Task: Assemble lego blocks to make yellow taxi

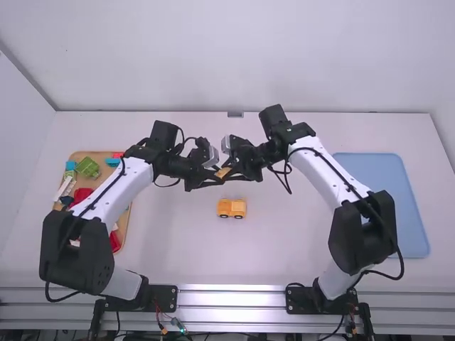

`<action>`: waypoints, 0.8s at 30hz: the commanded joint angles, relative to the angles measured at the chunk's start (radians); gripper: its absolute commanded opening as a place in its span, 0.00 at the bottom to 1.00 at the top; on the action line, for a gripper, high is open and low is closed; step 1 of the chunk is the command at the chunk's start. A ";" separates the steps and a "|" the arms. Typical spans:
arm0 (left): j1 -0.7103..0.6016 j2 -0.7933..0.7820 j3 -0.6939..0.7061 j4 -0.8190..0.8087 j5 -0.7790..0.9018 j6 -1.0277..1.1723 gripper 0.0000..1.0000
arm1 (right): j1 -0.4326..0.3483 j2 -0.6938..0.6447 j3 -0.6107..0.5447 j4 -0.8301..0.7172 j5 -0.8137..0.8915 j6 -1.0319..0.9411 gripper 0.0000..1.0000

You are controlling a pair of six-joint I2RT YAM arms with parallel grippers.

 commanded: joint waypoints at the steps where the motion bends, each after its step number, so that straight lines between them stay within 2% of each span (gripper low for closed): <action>1: 0.002 0.003 0.024 -0.011 0.031 -0.009 0.13 | -0.002 0.006 0.022 0.008 0.005 -0.001 0.15; 2: 0.002 0.003 0.024 -0.011 0.025 -0.009 0.13 | -0.002 0.006 0.022 0.008 0.005 -0.001 0.30; 3: 0.002 0.003 0.024 -0.020 0.007 -0.009 0.14 | 0.000 0.006 0.022 0.007 0.005 -0.001 0.65; 4: 0.000 0.003 0.024 -0.025 -0.011 -0.009 0.14 | -0.001 0.006 0.022 0.007 0.007 -0.001 0.84; 6: -0.006 0.003 0.024 -0.036 -0.056 -0.009 0.14 | -0.008 0.006 0.022 0.007 0.018 -0.001 0.99; 9: -0.003 0.003 0.024 -0.072 -0.159 -0.008 0.08 | -0.032 0.005 0.022 0.014 0.058 0.015 0.98; 16: -0.010 0.003 0.011 -0.177 -0.468 -0.009 0.08 | -0.132 0.005 0.022 0.081 0.194 0.267 0.99; 21: -0.023 0.003 -0.049 -0.142 -0.552 -0.037 0.07 | -0.189 0.005 0.021 0.073 0.192 0.301 0.99; 24: -0.037 0.003 -0.115 -0.045 -0.632 -0.219 0.04 | -0.222 0.005 0.020 0.061 0.192 0.324 0.99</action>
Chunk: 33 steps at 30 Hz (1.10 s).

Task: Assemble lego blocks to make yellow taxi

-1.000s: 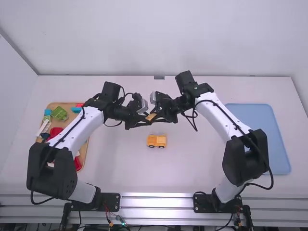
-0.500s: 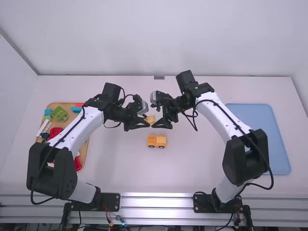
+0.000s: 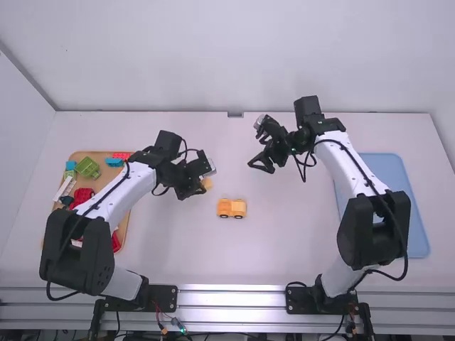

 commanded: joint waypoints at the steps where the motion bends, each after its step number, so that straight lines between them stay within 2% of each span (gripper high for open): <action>1: -0.023 0.003 -0.068 0.049 -0.140 -0.199 0.02 | -0.018 0.005 0.020 -0.009 0.001 0.052 0.99; 3: -0.045 0.003 -0.129 0.125 -0.208 -0.329 0.02 | -0.028 0.005 0.020 -0.008 0.000 0.072 0.99; 7: -0.072 0.003 -0.182 0.162 -0.273 -0.489 0.02 | -0.030 0.005 0.020 -0.006 0.000 0.072 0.99; 12: -0.076 0.003 -0.231 0.163 -0.263 -0.879 0.02 | -0.027 0.005 0.020 -0.007 -0.006 0.072 0.99; 18: -0.077 0.001 -0.315 0.307 -0.235 -1.073 0.02 | -0.029 0.005 0.020 0.002 -0.005 0.090 0.99; 23: -0.069 0.001 -0.360 0.405 -0.224 -1.424 0.02 | -0.031 0.006 0.020 -0.002 0.000 0.090 0.99; 24: -0.064 0.001 -0.361 0.397 -0.212 -1.542 0.02 | -0.031 0.006 0.020 -0.001 0.001 0.090 0.99; 26: -0.064 0.001 -0.359 0.380 -0.206 -1.627 0.02 | -0.031 0.006 0.020 0.000 0.001 0.090 0.99; 27: -0.065 0.001 -0.341 0.330 -0.201 -1.753 0.02 | -0.029 0.006 0.020 -0.001 0.001 0.088 0.99; 29: -0.065 0.001 -0.314 0.277 -0.204 -1.857 0.02 | -0.029 0.006 0.020 0.000 0.001 0.087 0.99; 33: -0.065 0.002 -0.259 0.259 -0.229 -1.937 0.02 | -0.030 0.006 0.020 0.009 0.001 0.087 0.98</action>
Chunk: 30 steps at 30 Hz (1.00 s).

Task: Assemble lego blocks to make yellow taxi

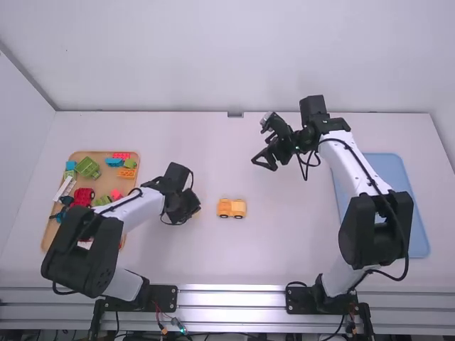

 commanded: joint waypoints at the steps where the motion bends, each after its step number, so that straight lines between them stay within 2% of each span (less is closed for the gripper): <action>1: 0.003 0.002 0.066 0.000 -0.016 -0.166 0.02 | 0.001 0.006 0.020 0.003 -0.005 0.003 0.99; 4: 0.003 0.015 0.125 -0.097 -0.114 -0.348 0.02 | 0.001 0.006 0.019 0.007 -0.005 0.006 0.99; 6: 0.003 0.038 0.164 -0.148 -0.147 -0.389 0.02 | 0.001 0.006 0.018 0.007 -0.006 0.005 0.99; 19: -0.016 0.258 0.350 -0.329 -0.121 -0.745 0.02 | 0.001 0.006 0.006 0.014 -0.006 0.005 0.98; 30: -0.083 0.286 0.365 -0.290 -0.107 -0.932 0.02 | 0.003 0.006 0.006 0.009 -0.006 0.006 0.98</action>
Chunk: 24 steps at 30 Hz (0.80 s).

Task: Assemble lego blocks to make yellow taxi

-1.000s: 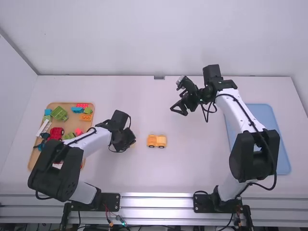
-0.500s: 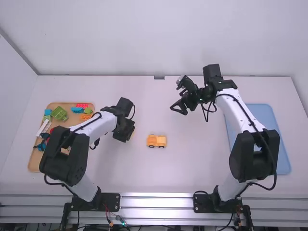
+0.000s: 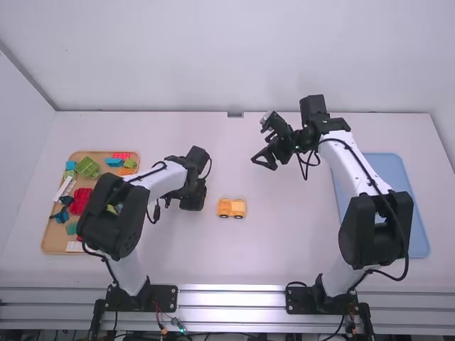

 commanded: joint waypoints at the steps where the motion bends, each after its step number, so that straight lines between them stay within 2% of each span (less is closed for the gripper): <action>1: -0.006 0.006 0.010 0.005 0.013 -0.063 0.03 | 0.002 0.006 0.006 -0.006 -0.005 0.006 0.99; 2: -0.005 0.006 0.009 0.008 0.015 -0.059 0.04 | 0.002 0.006 0.006 -0.006 -0.005 0.006 0.99; 5: 0.002 0.006 0.005 0.017 0.014 -0.045 0.27 | 0.002 0.006 0.006 -0.006 -0.005 0.005 0.99; 6: 0.002 0.006 0.004 0.021 0.014 -0.036 0.32 | 0.003 0.006 0.006 -0.006 -0.005 0.005 0.99; 7: 0.001 0.006 0.003 0.026 0.016 -0.022 0.63 | 0.003 0.006 0.006 -0.006 -0.006 0.005 0.99; 8: 0.002 0.006 0.003 0.025 0.016 -0.023 0.85 | 0.003 0.006 0.006 -0.006 -0.006 0.005 0.99; 9: 0.003 0.006 0.003 0.024 0.016 -0.030 0.99 | 0.003 0.006 0.006 -0.006 -0.005 0.006 0.99; 18: 0.009 0.005 0.008 0.021 0.039 0.017 0.99 | 0.003 0.006 0.006 -0.006 -0.005 0.005 0.99; 24: 0.029 -0.020 0.095 -0.079 0.108 0.315 0.99 | 0.003 0.006 0.006 0.002 -0.005 -0.002 0.99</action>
